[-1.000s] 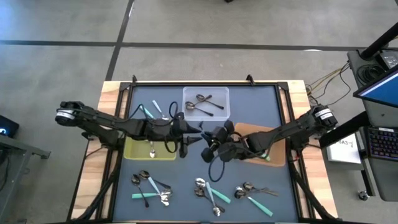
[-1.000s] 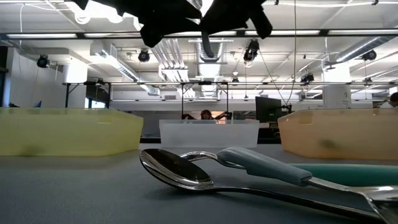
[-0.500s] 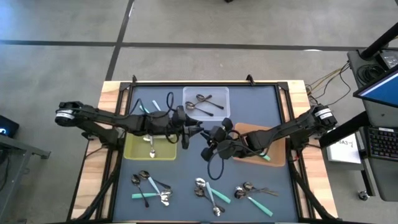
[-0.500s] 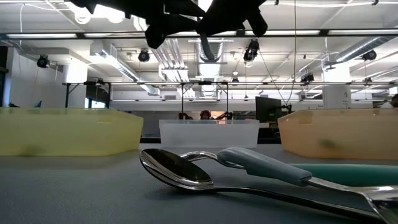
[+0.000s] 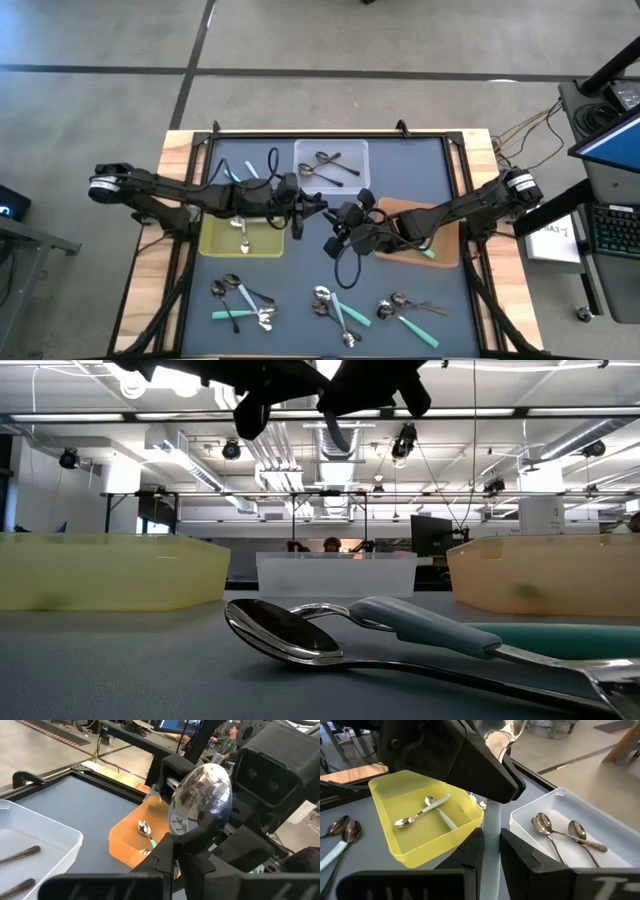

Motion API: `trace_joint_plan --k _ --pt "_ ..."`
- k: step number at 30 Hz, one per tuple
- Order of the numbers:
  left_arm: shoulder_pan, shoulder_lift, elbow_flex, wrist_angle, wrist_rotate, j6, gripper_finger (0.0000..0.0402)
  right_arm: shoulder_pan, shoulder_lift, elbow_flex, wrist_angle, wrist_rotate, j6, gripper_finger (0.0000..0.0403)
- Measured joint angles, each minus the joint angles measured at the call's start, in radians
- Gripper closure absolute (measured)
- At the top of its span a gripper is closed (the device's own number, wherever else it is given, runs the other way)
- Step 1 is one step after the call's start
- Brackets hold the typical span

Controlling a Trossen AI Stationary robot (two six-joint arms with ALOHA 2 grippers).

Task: Sort silverware by color (type)
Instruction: Put the blue spoon into the yellow bin

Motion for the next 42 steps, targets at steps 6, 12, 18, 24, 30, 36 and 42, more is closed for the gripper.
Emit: trace_joint_plan --k 6,12,18,24,30,36,42 --pt "0.002 -0.021 0.001 -0.031 -0.034 -0.014 0.0401 0.001 -0.081 0.000 -0.112 -0.103 0.034 0.0335" --pt "0.005 -0.100 0.011 -0.223 -0.091 -0.010 0.0401 0.003 -0.170 0.000 -0.292 -0.254 0.177 0.0277" --pt "-0.002 -0.197 0.075 -0.771 -0.089 -0.026 0.0401 0.018 -0.199 -0.002 -0.525 -0.618 0.414 0.0252" --pt "-0.020 -0.245 0.135 -1.308 -0.048 -0.102 0.0401 0.087 -0.149 -0.005 -0.678 -0.765 0.539 0.0263" --pt "-0.024 -0.246 0.132 -1.514 -0.030 -0.149 0.0401 0.156 -0.068 -0.008 -0.728 -0.825 0.570 0.0275" --pt "-0.025 -0.235 0.131 -1.480 0.010 -0.148 0.0396 0.191 -0.006 -0.008 -0.726 -0.923 0.672 0.0269" --pt "-0.027 -0.223 0.130 -1.491 0.083 -0.132 0.0346 0.256 0.028 -0.009 -0.730 -0.973 0.782 0.0249"
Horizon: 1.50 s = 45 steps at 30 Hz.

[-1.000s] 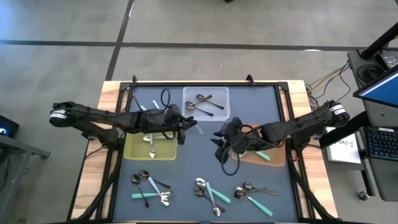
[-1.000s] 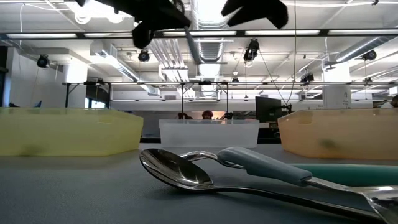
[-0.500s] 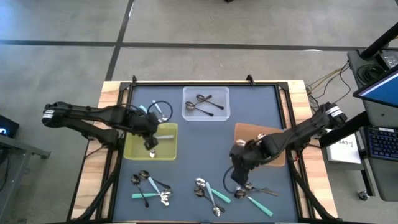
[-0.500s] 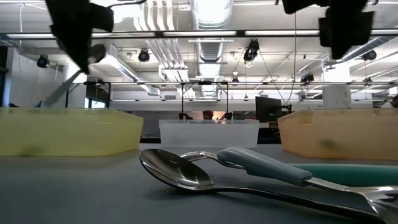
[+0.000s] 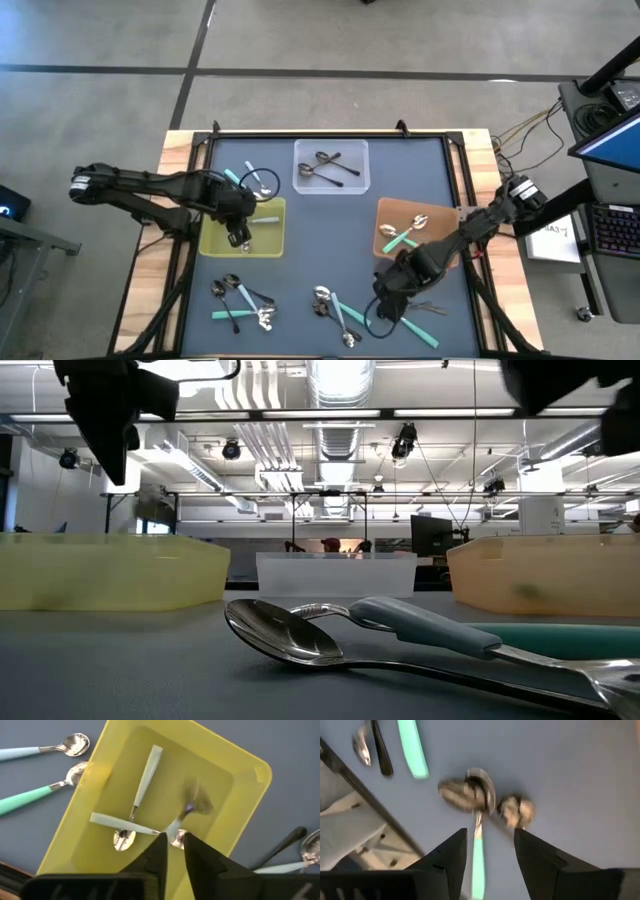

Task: Sort silverware by color (type)
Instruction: Put the blue spoon into the yellow bin, then put the black spoon into the transparent bin

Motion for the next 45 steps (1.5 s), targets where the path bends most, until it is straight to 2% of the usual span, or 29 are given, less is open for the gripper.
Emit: trace_joint_plan --k 5,10,17,24,33,45 --pt "0.000 0.014 0.000 0.036 0.000 0.014 0.0297 0.052 0.016 -0.002 -0.014 -0.093 0.092 0.0248" --pt "0.000 0.026 -0.001 0.116 -0.001 0.030 0.0272 0.105 0.027 -0.015 -0.026 -0.107 0.141 0.0248" --pt "0.000 0.055 -0.001 0.227 -0.002 0.063 0.0272 0.118 0.040 -0.098 -0.020 -0.086 0.169 0.0248" --pt "0.000 0.082 -0.001 0.239 -0.001 0.061 0.0272 0.118 0.072 -0.175 0.003 -0.094 0.180 0.0248" --pt "0.000 0.109 -0.001 0.242 -0.001 0.060 0.0272 0.118 0.078 -0.198 0.120 -0.095 0.178 0.0254" --pt "0.000 0.131 -0.001 0.250 0.000 0.059 0.0272 0.118 0.116 -0.216 0.155 -0.098 0.167 0.0269"
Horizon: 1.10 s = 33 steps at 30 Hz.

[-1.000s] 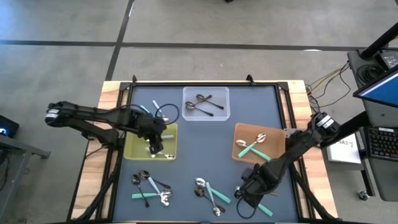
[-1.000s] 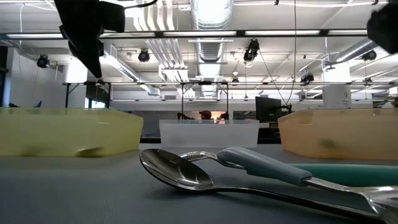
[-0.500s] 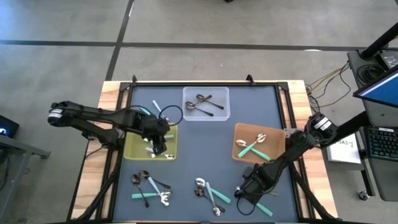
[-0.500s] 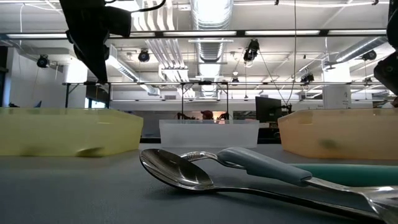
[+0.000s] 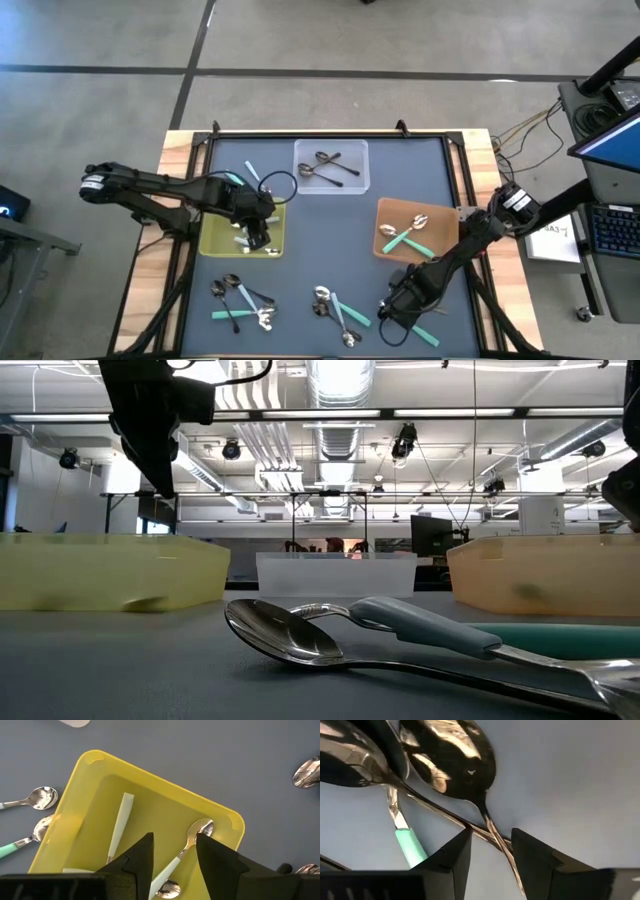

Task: Sort silverware by color (type)
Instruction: Put the black spoon into the transparent bin

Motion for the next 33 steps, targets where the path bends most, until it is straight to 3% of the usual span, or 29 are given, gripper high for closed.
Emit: trace_joint_plan --k 16,25,33 --pt "0.000 0.000 0.000 0.009 0.000 0.007 0.0272 -0.013 -0.020 -0.002 0.044 0.027 0.016 0.0271" --pt "0.000 0.000 0.000 0.009 0.000 0.008 0.0272 0.001 -0.022 -0.002 0.203 -0.091 -0.028 0.0271" --pt "0.000 0.000 0.000 0.011 0.000 0.011 0.0272 0.000 -0.024 -0.004 0.115 0.003 -0.008 0.0271"
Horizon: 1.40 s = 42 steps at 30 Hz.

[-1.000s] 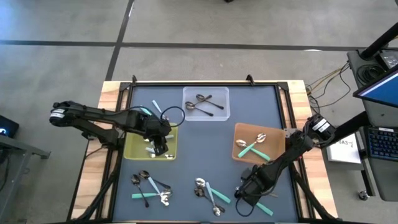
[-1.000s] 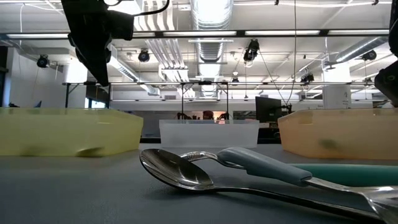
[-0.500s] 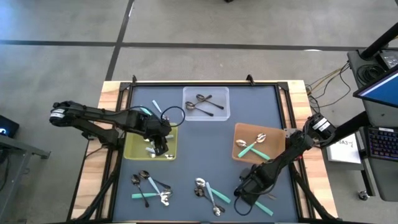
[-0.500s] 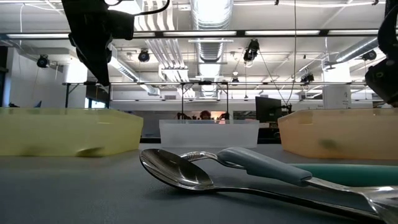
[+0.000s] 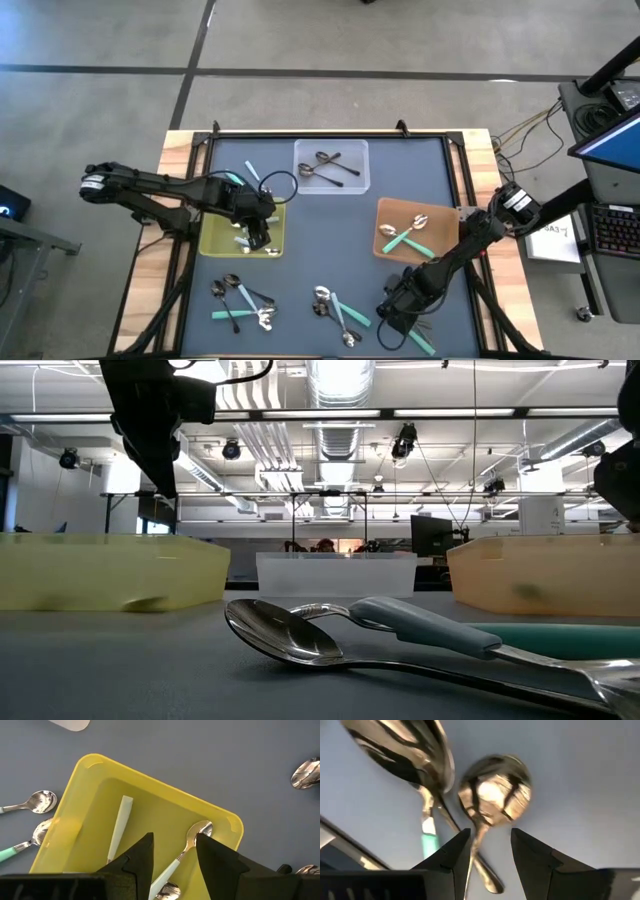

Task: Sort silverware by color (type)
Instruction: Put the black spoon into the transparent bin

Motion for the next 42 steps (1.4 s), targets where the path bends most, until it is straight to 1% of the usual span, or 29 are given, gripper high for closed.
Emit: trace_joint_plan --k 12,17,22,24,37,42 --pt "0.000 0.000 0.000 0.002 -0.005 0.000 0.0272 0.001 -0.005 -0.050 0.001 0.047 0.056 0.0271" --pt "0.000 0.000 0.000 0.003 -0.009 0.000 0.0272 0.001 -0.005 -0.051 -0.005 0.061 0.054 0.0271" --pt "0.000 0.000 0.000 0.007 -0.011 0.000 0.0272 -0.005 -0.005 -0.054 -0.110 0.134 0.056 0.0271" --pt "0.000 0.000 0.000 0.009 -0.011 0.000 0.0272 -0.012 -0.004 -0.054 -0.130 0.148 0.062 0.0271" --pt "0.000 0.000 0.000 0.009 -0.011 -0.008 0.0272 -0.013 -0.001 0.008 -0.183 0.136 0.000 0.0271" --pt "0.000 0.000 0.000 0.009 -0.011 -0.007 0.0272 -0.013 -0.038 0.005 -0.234 0.138 -0.015 0.0271"
